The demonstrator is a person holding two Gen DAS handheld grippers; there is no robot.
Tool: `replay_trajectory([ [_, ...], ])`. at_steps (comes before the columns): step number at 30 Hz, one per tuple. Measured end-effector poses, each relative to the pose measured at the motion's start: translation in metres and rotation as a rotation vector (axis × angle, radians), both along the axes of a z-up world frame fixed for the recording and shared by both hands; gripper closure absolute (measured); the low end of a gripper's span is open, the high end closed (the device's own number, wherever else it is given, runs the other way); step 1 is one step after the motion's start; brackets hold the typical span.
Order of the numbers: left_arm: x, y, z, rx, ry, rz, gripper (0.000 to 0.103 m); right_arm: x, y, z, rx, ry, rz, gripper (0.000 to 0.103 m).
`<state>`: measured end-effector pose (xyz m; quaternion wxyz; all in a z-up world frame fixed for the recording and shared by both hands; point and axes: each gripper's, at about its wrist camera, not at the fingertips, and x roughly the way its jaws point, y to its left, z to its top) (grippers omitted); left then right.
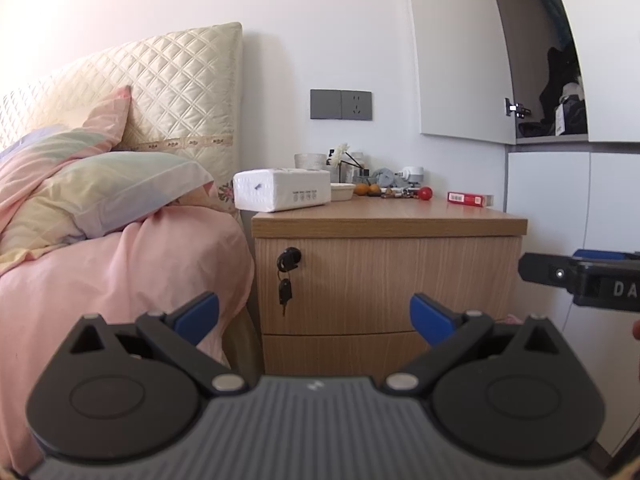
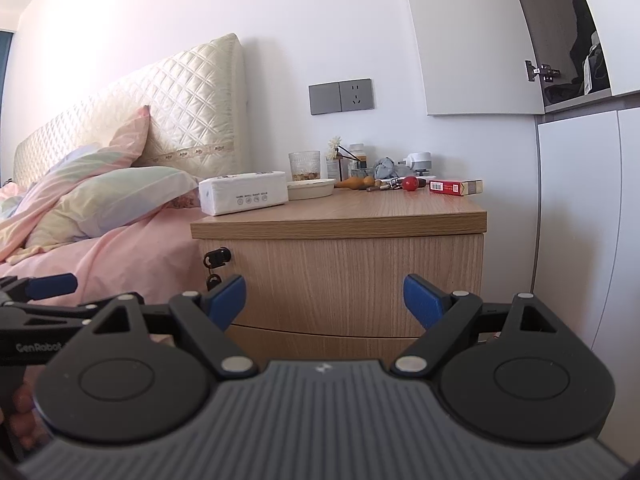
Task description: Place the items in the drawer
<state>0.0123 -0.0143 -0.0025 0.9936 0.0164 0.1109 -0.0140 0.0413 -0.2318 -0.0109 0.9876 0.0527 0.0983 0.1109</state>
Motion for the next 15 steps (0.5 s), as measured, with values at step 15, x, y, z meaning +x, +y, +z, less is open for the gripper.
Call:
replay_trajectory([
  [15, 0.0020, 0.0019, -0.0002, -0.006, 0.007, 0.004, 0.000, 0.0004, 0.0007, -0.0005, -0.018, -0.002, -0.017, 0.015],
])
